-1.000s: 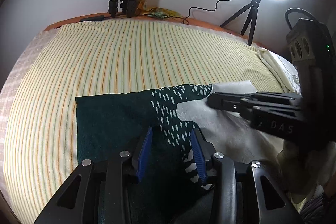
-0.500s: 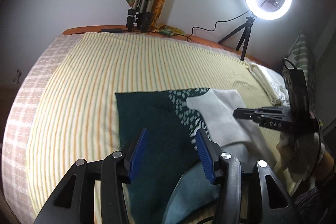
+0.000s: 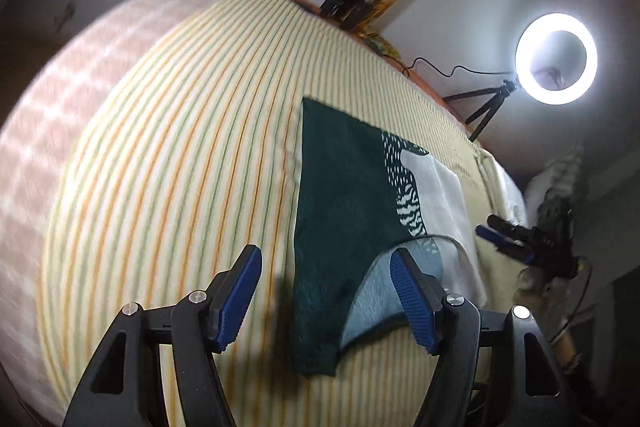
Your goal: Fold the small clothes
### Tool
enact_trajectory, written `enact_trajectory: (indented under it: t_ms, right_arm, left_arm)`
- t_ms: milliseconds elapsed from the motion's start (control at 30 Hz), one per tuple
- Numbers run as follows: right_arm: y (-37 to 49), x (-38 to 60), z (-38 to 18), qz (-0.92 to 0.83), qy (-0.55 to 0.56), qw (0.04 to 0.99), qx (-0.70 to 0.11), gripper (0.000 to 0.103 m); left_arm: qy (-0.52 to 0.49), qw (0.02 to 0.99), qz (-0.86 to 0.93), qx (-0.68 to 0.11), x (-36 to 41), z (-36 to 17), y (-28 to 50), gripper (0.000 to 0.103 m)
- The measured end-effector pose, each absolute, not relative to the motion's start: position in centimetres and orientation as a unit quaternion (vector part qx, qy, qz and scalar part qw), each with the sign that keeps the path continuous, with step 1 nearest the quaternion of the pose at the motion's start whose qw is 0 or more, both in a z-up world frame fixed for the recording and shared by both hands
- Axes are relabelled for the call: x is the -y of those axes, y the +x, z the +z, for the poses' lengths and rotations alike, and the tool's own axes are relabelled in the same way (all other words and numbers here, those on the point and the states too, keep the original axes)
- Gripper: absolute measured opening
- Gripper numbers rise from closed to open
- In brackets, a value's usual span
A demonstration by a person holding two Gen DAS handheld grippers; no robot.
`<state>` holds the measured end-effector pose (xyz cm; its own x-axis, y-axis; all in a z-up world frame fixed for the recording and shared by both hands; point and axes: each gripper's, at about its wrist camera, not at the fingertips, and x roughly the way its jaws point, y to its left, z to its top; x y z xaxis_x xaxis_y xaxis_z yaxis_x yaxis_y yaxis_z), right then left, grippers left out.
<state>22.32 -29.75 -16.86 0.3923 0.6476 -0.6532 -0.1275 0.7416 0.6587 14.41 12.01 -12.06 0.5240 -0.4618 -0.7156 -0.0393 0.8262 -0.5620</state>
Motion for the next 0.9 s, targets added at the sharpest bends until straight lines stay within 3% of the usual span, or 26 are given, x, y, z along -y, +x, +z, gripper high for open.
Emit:
enact_trajectory:
  t_ms: [167, 400, 533, 767, 900]
  right_arm:
    - [22.2, 30.1, -17.7, 0.254, 0.296, 0.773, -0.5, 0.062]
    - [22.9, 29.7, -18.3, 0.27, 0.309, 0.761, -0.503, 0.056]
    - [23.6, 29.5, -19.2, 0.283, 0.341, 0.746, -0.497, 0.047]
    - [24.7, 27.5, -19.8, 0.301, 0.374, 0.734, -0.481, 0.046]
    - [25.1, 26.0, -19.6, 0.307, 0.366, 0.736, -0.479, 0.045]
  left_arm:
    - [-0.342, 0.786, -0.145, -0.494, -12.2, -14.4, 14.0, 0.065]
    - [-0.339, 0.78, -0.16, -0.501, -10.8, -14.9, 14.5, 0.061]
    - [-0.337, 0.781, -0.168, -0.499, -10.0, -15.0, 15.0, 0.059]
    - [-0.36, 0.772, -0.174, -0.494, -9.0, -15.5, 16.5, 0.053]
    - [-0.353, 0.769, -0.176, -0.502, -7.7, -15.9, 17.4, 0.036]
